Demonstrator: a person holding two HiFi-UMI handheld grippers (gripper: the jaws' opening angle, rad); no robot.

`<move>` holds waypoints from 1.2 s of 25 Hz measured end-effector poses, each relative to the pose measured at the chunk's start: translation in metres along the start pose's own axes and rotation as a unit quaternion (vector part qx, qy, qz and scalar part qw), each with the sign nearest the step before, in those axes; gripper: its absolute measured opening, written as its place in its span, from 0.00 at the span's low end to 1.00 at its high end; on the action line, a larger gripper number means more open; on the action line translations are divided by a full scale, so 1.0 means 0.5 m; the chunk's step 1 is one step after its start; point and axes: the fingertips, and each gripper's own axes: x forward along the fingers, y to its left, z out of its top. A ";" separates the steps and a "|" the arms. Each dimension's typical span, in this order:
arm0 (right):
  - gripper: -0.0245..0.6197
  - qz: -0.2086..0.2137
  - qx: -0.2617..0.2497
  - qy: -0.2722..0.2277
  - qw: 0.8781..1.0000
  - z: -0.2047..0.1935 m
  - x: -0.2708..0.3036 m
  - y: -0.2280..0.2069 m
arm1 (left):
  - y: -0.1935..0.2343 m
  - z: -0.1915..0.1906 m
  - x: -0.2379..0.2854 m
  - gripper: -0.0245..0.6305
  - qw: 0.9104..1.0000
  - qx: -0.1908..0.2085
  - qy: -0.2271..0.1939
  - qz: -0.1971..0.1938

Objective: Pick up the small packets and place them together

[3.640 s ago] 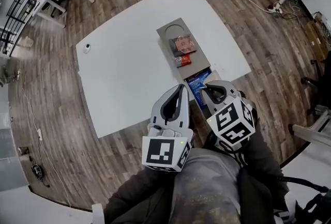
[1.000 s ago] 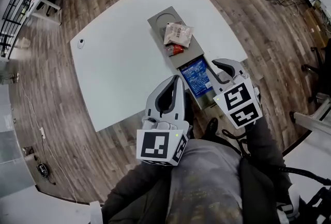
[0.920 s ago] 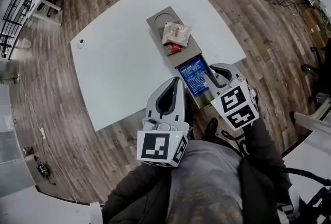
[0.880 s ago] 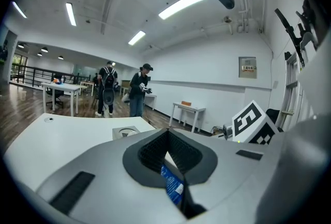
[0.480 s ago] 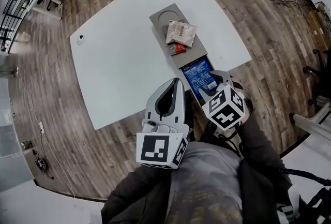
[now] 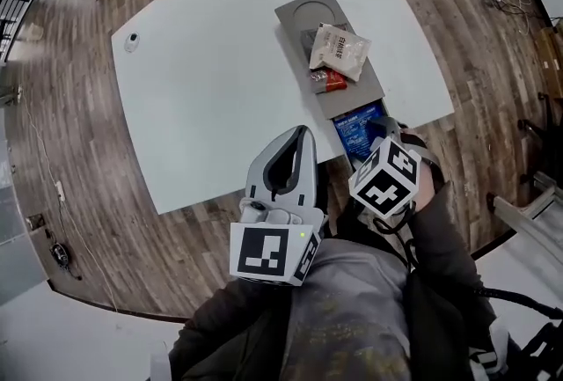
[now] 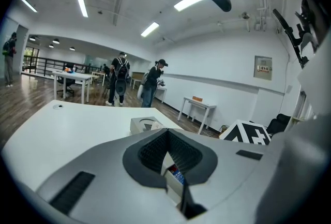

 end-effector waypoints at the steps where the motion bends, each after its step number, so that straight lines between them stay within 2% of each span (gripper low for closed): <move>1: 0.48 0.002 -0.001 0.001 1.000 0.001 0.000 0.001 | 0.002 -0.003 0.003 0.04 1.000 -0.002 0.002 -0.001; 4: 0.33 0.006 -0.009 -0.010 1.000 0.009 -0.004 0.010 | 0.001 -0.009 0.009 0.04 1.000 -0.007 0.006 -0.007; 6: 0.10 0.000 -0.014 -0.021 1.000 0.017 -0.004 0.015 | 0.002 -0.008 0.008 0.04 1.000 -0.007 0.005 -0.008; 11: 0.05 -0.022 -0.008 -0.056 0.998 0.037 -0.028 0.007 | 0.002 -0.006 -0.004 0.04 1.000 -0.006 0.000 -0.007; 14: 0.05 -0.034 -0.005 -0.078 0.996 0.047 -0.050 0.002 | -0.006 -0.004 -0.010 0.04 1.000 -0.003 -0.005 -0.009; 21: 0.04 -0.035 0.015 -0.122 0.992 0.041 -0.113 0.010 | -0.047 0.005 -0.027 0.04 1.000 0.007 -0.017 -0.021; 23: 0.04 -0.040 -0.005 -0.112 0.993 0.027 -0.116 0.018 | -0.062 0.010 -0.033 0.04 0.999 0.011 -0.022 -0.026; 26: 0.05 -0.059 -0.063 -0.077 0.993 0.000 -0.099 0.028 | -0.076 0.013 -0.040 0.04 0.999 0.016 -0.027 -0.029; 27: 0.14 -0.057 -0.077 -0.067 0.993 -0.006 -0.090 0.034 | -0.077 0.014 -0.043 0.04 0.999 0.016 -0.028 -0.029; 28: 0.27 -0.051 -0.086 -0.059 0.993 -0.009 -0.080 0.041 | -0.075 0.014 -0.046 0.04 0.999 0.016 -0.028 -0.028; 30: 0.38 -0.035 -0.094 -0.049 0.994 -0.009 -0.062 0.049 | -0.065 0.015 -0.051 0.04 0.999 0.014 -0.030 -0.023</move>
